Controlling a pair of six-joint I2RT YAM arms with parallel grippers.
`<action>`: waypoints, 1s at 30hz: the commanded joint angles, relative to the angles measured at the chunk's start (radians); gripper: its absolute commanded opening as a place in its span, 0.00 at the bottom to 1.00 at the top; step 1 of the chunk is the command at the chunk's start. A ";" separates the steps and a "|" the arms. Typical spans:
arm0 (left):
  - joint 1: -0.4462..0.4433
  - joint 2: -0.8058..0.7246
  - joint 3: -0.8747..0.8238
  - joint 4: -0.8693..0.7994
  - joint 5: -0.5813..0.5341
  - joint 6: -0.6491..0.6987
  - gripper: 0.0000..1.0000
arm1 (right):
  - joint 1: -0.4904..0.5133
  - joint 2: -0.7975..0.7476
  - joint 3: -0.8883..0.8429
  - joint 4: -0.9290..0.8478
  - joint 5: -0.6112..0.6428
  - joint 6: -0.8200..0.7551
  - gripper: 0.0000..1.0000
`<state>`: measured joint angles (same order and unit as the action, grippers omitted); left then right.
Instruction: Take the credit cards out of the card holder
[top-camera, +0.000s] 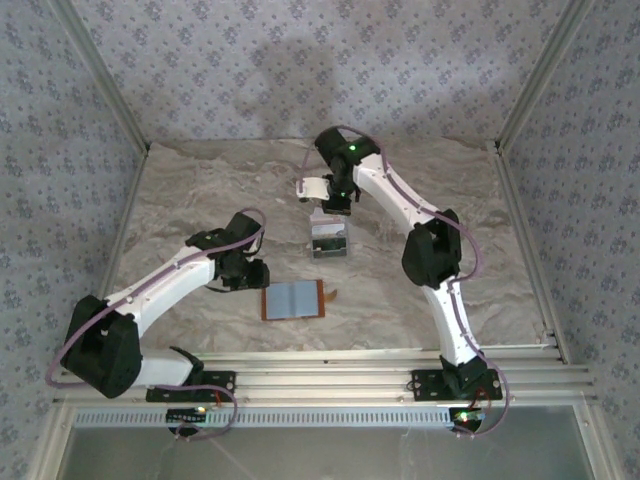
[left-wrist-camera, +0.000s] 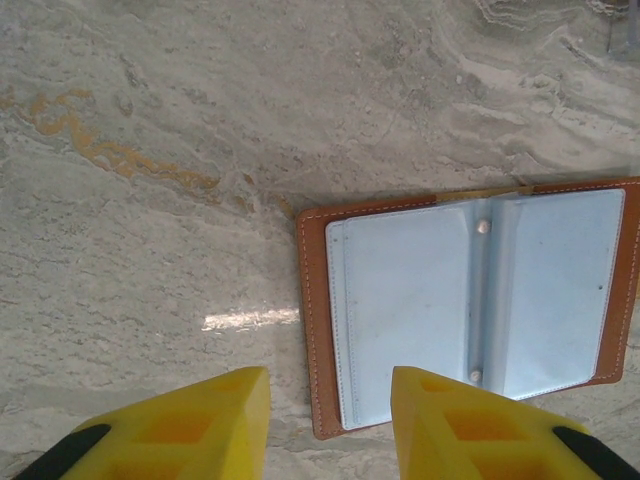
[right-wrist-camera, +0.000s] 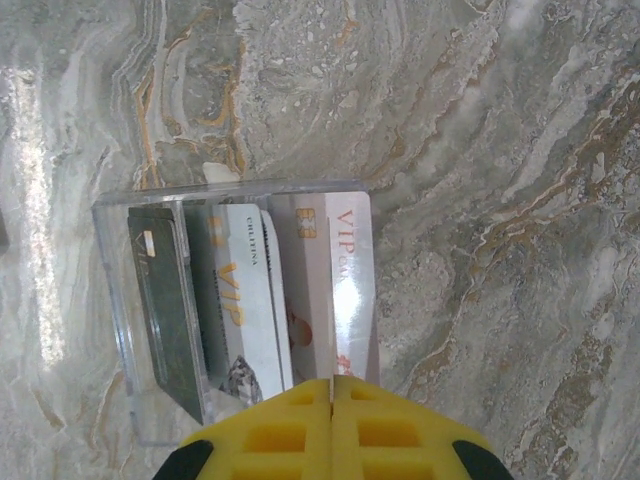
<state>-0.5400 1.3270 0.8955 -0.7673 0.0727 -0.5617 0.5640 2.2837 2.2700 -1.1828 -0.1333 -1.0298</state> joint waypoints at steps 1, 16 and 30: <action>0.006 -0.019 -0.013 -0.033 -0.017 -0.014 0.37 | -0.005 0.040 0.045 -0.059 0.044 -0.206 0.00; 0.005 -0.014 -0.024 -0.030 -0.023 -0.014 0.38 | 0.017 0.087 0.061 -0.093 0.034 -0.215 0.20; 0.007 -0.040 -0.023 -0.006 -0.058 -0.004 0.43 | 0.016 -0.140 -0.152 0.297 0.158 -0.081 0.35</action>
<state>-0.5385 1.3098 0.8780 -0.7662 0.0456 -0.5682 0.5785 2.2471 2.1605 -0.9680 -0.0158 -1.0367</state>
